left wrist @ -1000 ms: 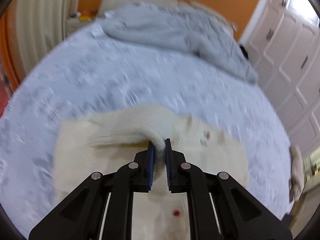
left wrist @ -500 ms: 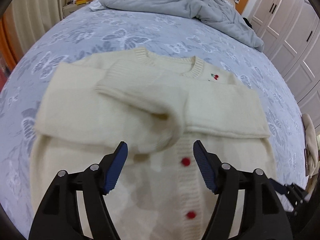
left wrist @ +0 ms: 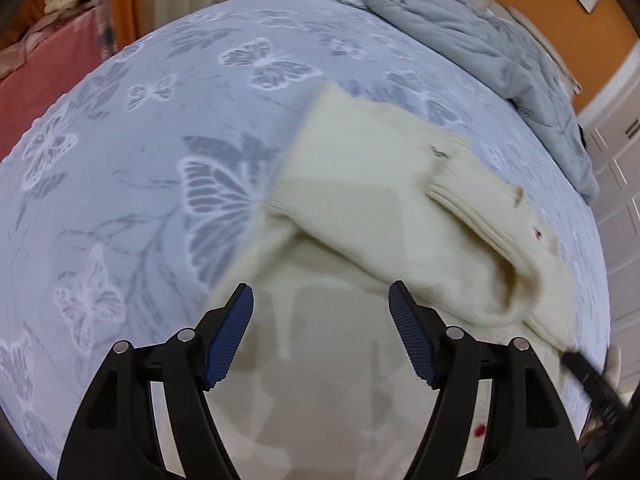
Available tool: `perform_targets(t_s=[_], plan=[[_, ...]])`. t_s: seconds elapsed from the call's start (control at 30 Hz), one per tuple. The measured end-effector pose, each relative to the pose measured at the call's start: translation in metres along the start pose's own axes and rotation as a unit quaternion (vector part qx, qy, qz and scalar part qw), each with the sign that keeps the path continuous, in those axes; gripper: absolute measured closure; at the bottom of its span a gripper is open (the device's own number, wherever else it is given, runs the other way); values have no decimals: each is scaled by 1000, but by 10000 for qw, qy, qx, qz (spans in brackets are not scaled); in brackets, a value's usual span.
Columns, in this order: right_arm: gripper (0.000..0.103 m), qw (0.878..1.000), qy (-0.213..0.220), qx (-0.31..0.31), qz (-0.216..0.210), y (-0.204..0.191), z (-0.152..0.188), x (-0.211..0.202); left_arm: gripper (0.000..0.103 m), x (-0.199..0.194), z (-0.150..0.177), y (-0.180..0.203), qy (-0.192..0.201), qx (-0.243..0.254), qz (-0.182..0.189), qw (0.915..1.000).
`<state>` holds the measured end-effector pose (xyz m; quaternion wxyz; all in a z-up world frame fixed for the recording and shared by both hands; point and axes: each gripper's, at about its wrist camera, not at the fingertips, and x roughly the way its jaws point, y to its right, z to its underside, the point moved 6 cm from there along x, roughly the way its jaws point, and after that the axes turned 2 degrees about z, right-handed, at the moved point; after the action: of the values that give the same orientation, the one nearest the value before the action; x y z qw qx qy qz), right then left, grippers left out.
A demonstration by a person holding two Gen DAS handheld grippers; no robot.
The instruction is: Fold small clothes
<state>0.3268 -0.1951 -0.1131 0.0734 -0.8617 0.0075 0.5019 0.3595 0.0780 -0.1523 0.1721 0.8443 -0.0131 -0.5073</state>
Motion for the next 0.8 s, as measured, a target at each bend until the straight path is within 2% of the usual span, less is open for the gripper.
perform_targets(t_s=[0.03,0.07,0.17,0.2,0.23,0.27,0.3,0.33,0.37,0.4,0.43,0.47,0.5,0.53,0.6,0.63,0.7,0.73,0.8], plan=[[24,9998,126,-154,24,-17,-15,4,35,3,-1,-3,-2,-35,-57,10000],[16,9993,200,-304,47,-31,-26,9,35,7,-2,-5,-26,-69,-60,10000],[17,9945,121,-1004,287,-74,-47,45,35,15,-2,-11,-67,-113,-111,9999],[36,9916,38,-1233,390,-83,-48,58,35,17,-2,-11,-71,-92,-141,9998],[71,9868,-77,-1533,526,-92,-48,74,35,18,-2,-10,-76,-62,-171,9998],[96,9844,-195,-1645,587,-91,-50,83,35,19,-2,-9,-69,5,-196,9998],[96,9916,-118,-1216,430,-78,-59,79,35,19,-2,-8,-48,69,-226,9997],[96,9970,61,-760,95,-65,-67,66,35,19,-3,-7,-39,115,-241,9996],[95,9989,305,-132,-319,-42,-76,45,35,20,-4,-6,-34,153,-213,9997],[94,9973,477,255,-492,-22,-78,30,35,20,-4,-6,-30,179,-168,9997],[88,9951,605,578,-525,1,-75,20,35,20,-3,-4,-23,236,-95,9997],[58,9948,577,713,-452,20,-67,21,33,21,-3,-3,-15,263,-90,9996],[40,9964,321,734,-271,37,-54,35,32,21,-1,-1,-4,286,-111,9995],[40,9974,-65,713,15,53,-34,56,32,20,1,1,-15,257,-74,9996],[44,9964,-409,743,-17,67,-9,75,32,14,2,5,-29,2,246,9997],[41,9966,-167,794,-163,71,-6,67,32,9,1,8,-32,-225,494,9985],[35,9940,-66,1043,-333,78,-8,59,29,6,-2,11,-24,-560,750,9956],[30,9909,-40,1256,-482,82,-12,58,26,8,-4,12,-39,-722,802,9942],[30,9847,-107,1637,-584,94,-17,65,26,20,-8,11,-199,-1078,808,9907]])
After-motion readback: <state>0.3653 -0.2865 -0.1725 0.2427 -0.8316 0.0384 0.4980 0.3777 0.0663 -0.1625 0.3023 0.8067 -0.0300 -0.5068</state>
